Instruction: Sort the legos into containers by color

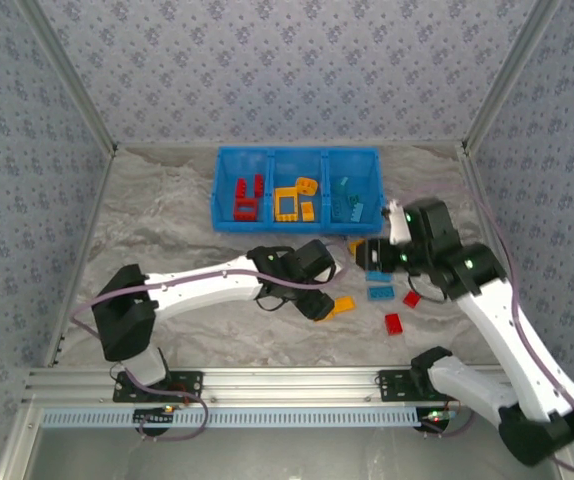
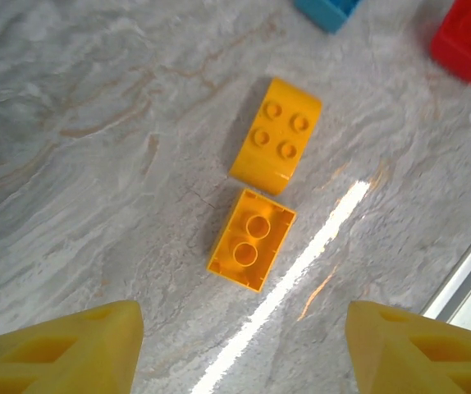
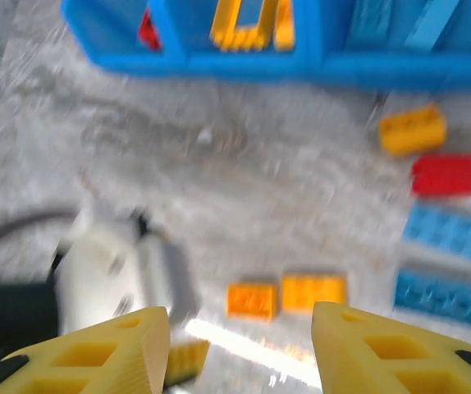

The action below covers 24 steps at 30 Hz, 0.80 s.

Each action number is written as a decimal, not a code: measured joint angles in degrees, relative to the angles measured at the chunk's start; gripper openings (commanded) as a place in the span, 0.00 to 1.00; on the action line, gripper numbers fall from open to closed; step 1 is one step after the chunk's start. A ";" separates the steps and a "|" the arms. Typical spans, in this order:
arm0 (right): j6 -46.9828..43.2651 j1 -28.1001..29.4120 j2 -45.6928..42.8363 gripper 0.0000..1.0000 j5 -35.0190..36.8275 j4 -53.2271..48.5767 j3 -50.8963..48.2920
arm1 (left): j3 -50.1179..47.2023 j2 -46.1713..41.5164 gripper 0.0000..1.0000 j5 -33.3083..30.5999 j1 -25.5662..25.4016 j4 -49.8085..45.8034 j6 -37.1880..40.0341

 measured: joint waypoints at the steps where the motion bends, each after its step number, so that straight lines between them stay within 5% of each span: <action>1: 0.83 0.20 -3.06 0.54 -1.95 -1.66 -1.33 | 0.20 1.40 0.66 0.66 0.00 -0.20 1.57; 7: 3.56 0.72 -14.47 0.56 -11.43 -8.83 -2.67 | 3.02 10.12 0.67 1.86 -0.37 -1.55 7.85; 18: 4.61 0.74 -17.16 0.58 -19.98 -13.73 0.79 | 6.40 16.61 0.67 -0.48 -2.43 -2.25 10.62; 21: 4.61 0.74 -17.29 0.58 -20.76 -13.94 1.90 | 6.40 17.57 0.59 -1.55 -2.73 -2.16 10.73; 24: 4.61 0.74 -17.31 0.58 -21.16 -14.03 1.99 | 6.40 17.75 0.42 -2.69 -2.71 -1.75 10.60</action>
